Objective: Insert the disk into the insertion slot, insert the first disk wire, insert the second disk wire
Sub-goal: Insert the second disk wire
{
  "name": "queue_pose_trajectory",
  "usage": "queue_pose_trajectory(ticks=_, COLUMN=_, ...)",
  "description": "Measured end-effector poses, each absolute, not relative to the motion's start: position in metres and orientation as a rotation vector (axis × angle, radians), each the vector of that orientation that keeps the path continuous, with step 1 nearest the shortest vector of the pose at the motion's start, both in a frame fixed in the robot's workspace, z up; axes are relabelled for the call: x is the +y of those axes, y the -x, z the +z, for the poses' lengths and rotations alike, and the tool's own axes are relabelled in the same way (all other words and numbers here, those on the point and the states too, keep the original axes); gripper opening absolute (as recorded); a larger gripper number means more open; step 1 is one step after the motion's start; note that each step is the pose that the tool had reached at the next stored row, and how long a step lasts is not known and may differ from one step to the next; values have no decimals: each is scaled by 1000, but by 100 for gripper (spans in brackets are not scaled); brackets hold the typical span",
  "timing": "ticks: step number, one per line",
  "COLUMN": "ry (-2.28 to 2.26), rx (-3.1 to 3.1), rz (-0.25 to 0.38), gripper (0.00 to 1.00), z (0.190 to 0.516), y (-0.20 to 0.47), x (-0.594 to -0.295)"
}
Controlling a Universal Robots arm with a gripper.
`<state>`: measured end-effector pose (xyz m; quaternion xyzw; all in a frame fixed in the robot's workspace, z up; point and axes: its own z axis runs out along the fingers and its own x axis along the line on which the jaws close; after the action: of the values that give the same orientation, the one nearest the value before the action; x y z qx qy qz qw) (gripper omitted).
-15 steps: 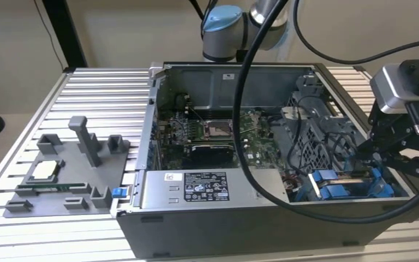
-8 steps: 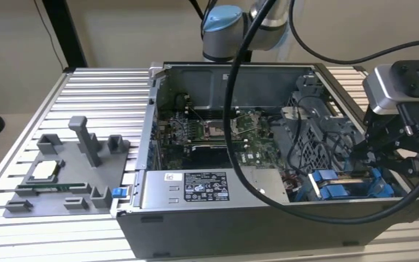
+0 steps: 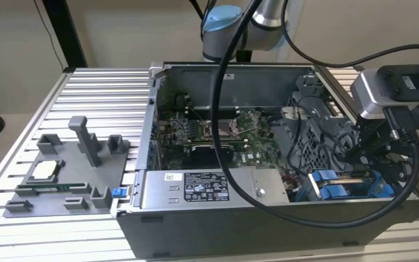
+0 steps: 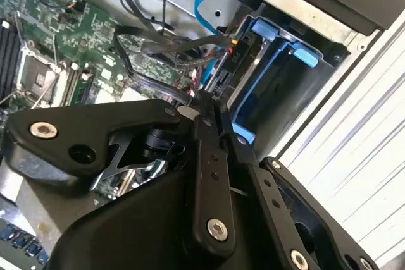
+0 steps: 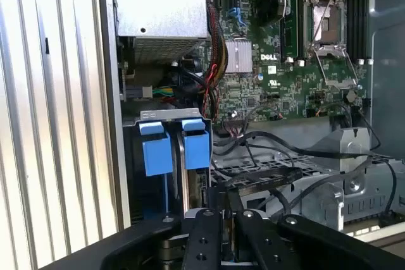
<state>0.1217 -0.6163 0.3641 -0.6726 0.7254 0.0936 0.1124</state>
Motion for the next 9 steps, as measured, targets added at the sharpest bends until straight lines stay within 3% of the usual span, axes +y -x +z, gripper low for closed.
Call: queue_pose_trajectory(ticks=9, ry=2001, rx=2103, rz=114, gripper=0, z=362, y=-117, x=-607)
